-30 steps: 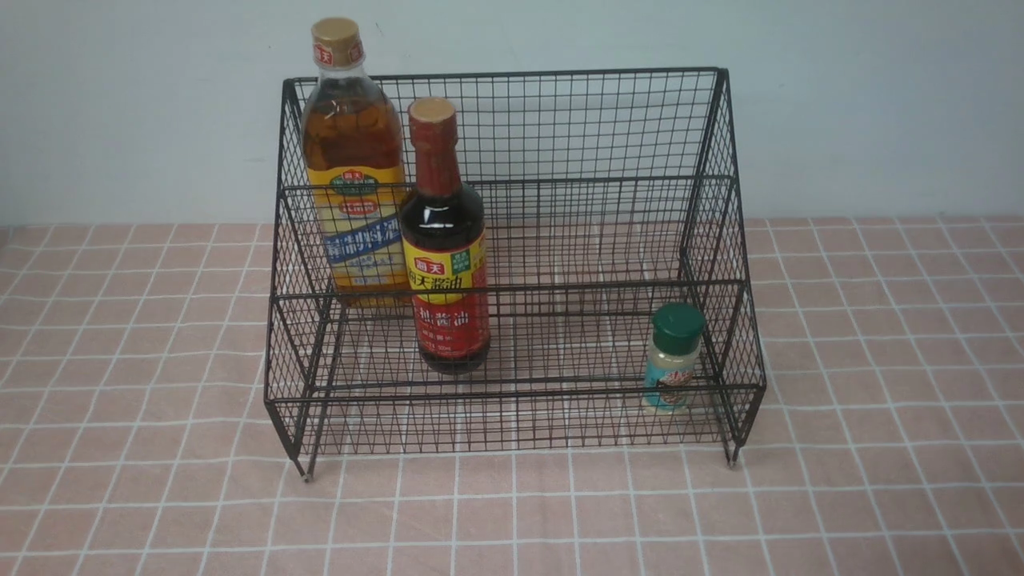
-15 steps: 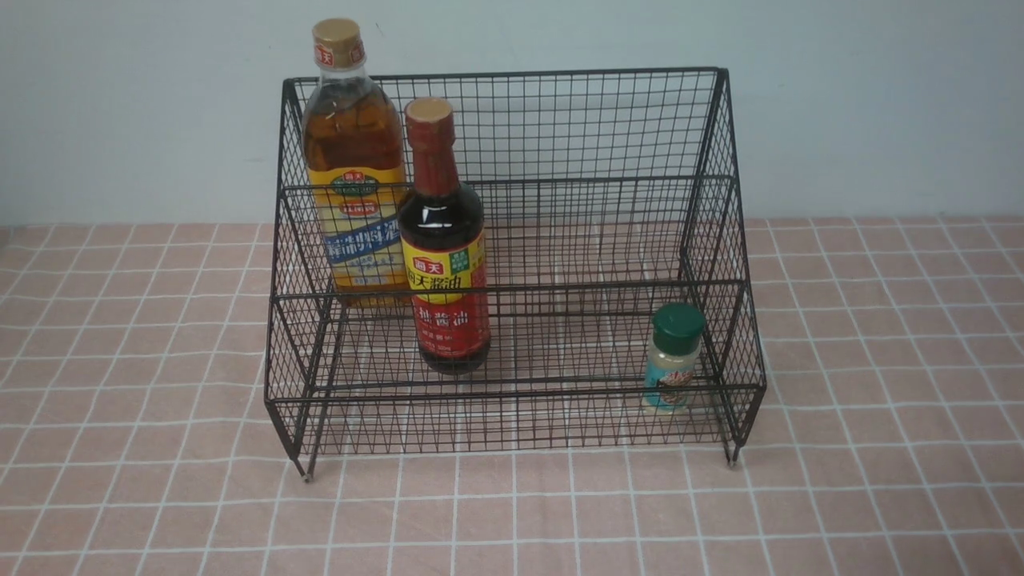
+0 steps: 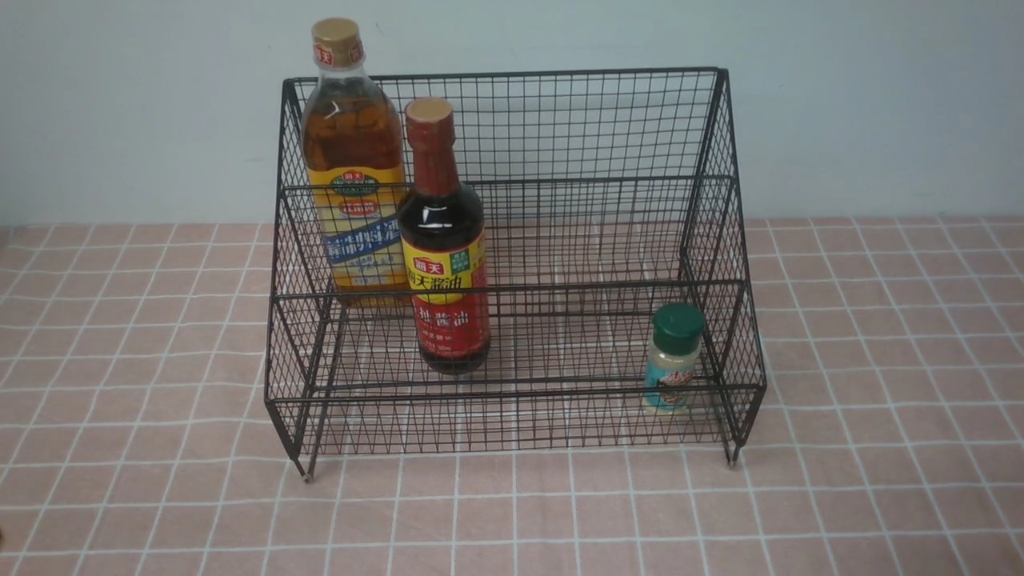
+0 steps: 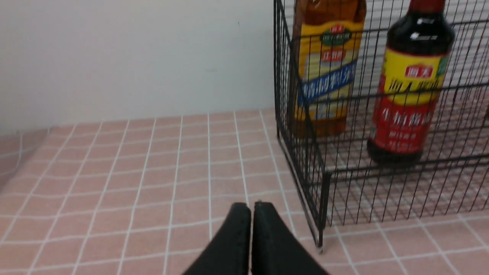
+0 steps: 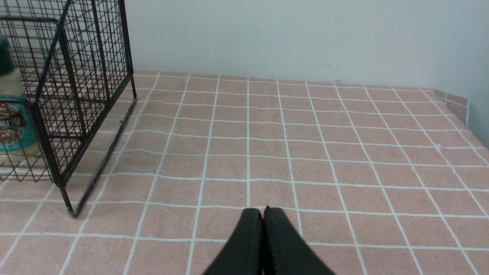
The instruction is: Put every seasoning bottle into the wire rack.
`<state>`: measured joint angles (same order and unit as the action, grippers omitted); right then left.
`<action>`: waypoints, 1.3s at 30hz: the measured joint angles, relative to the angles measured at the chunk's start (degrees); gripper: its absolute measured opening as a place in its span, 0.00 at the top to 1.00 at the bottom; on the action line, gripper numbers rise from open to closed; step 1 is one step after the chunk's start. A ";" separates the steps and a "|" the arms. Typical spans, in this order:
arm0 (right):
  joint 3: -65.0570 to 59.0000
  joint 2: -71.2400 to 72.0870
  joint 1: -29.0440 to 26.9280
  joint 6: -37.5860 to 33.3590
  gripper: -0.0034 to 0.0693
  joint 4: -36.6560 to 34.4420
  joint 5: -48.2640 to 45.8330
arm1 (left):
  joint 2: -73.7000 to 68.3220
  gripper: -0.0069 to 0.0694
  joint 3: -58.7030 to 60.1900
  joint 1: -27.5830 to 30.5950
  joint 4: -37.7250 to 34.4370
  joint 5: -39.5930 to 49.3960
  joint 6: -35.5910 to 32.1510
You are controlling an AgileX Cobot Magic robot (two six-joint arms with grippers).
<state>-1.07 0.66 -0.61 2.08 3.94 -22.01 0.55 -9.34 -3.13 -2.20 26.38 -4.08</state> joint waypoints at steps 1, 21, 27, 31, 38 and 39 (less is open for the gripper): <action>0.00 0.00 0.00 0.00 0.97 0.00 0.00 | 0.13 0.92 1.64 0.00 0.08 -0.47 0.00; 0.00 0.00 0.00 0.00 0.97 0.00 0.00 | 0.12 0.92 10.69 0.05 0.23 -4.19 -0.01; 0.00 0.00 0.00 0.00 0.97 0.00 0.00 | 0.12 0.92 10.69 0.05 0.23 -4.19 -0.01; 0.00 0.00 0.00 0.00 0.97 0.00 0.00 | 0.12 0.92 10.69 0.05 0.23 -4.19 -0.01; 0.00 0.00 0.00 0.00 0.97 0.00 0.00 | 0.12 0.92 10.69 0.05 0.23 -4.19 -0.01; 0.00 0.00 0.00 0.00 0.97 0.00 0.00 | 0.12 0.92 10.69 0.05 0.23 -4.19 -0.01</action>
<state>-1.07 0.66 -0.61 2.08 3.94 -22.01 0.68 1.35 -3.07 -1.97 22.19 -4.08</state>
